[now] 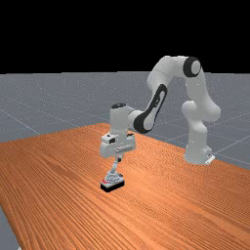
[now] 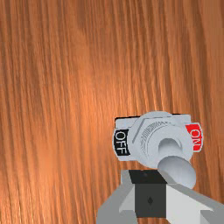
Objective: Turn on the trigger
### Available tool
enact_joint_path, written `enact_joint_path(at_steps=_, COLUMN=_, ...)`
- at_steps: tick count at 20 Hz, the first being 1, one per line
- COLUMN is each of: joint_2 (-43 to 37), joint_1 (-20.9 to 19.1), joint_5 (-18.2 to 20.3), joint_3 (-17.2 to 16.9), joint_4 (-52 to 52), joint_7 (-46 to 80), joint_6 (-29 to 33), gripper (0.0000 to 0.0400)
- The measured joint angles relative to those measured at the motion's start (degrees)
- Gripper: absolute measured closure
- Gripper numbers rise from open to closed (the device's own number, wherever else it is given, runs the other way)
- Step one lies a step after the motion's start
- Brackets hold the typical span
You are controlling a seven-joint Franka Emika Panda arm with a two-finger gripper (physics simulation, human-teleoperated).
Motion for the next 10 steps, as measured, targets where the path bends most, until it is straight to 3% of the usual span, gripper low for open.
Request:
enact_joint_path(at_steps=1, joint_2=-0.2, joint_1=0.0, joint_5=0.8, joint_3=0.1, joint_4=-0.6, joint_7=0.8, joint_6=2.8, gripper=0.0400)
enact_joint_path(at_steps=4, joint_2=0.5, joint_1=0.0, joint_5=1.1, joint_3=0.3, joint_4=2.8, joint_7=0.9, joint_6=2.3, gripper=0.0400)
enact_joint_path(at_steps=9, joint_2=3.1, joint_1=1.1, joint_5=-0.9, joint_3=-0.6, joint_4=7.7, joint_7=2.8, joint_6=-1.9, gripper=0.0400)
enact_joint_path(at_steps=10, joint_2=3.6, joint_1=0.6, joint_5=0.1, joint_3=0.0, joint_4=9.1, joint_7=1.8, joint_6=-5.2, gripper=0.0400)
